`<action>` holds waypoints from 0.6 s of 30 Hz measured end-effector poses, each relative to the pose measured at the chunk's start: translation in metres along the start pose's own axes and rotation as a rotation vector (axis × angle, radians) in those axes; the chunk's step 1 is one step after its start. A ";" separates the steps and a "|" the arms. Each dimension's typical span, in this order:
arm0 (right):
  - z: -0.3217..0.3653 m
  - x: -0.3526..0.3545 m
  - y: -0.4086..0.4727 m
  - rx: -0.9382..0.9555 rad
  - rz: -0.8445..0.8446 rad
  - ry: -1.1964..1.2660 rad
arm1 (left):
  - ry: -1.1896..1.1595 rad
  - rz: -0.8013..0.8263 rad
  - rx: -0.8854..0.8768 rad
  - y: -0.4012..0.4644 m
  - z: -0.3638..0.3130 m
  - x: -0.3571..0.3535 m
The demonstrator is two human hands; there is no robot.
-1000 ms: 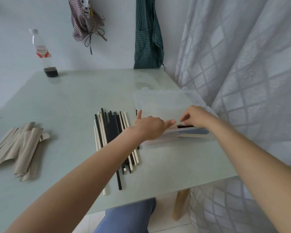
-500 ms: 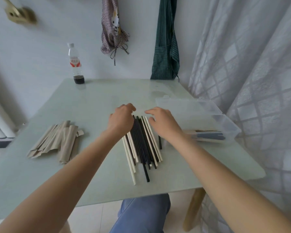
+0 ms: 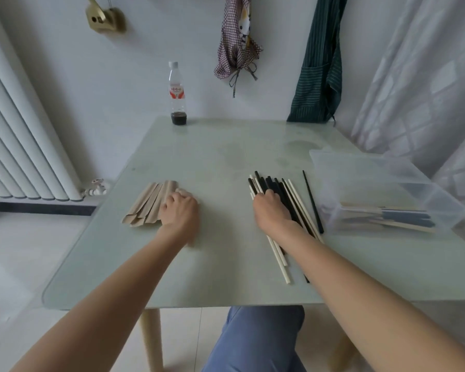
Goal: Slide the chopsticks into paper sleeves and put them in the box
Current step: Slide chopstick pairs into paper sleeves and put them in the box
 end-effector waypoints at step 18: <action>0.017 -0.009 -0.001 -0.043 0.008 -0.073 | -0.319 -0.223 -0.051 0.012 0.007 0.005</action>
Point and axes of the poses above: each hand's wrist, its own y-axis towards the middle knuckle, its own x-axis out of the back of the hand, z = x × y, the point moved 7 cm from there along y, towards the middle knuckle, and after that the axes turned 6 degrees about -z, right-handed, at the moved point
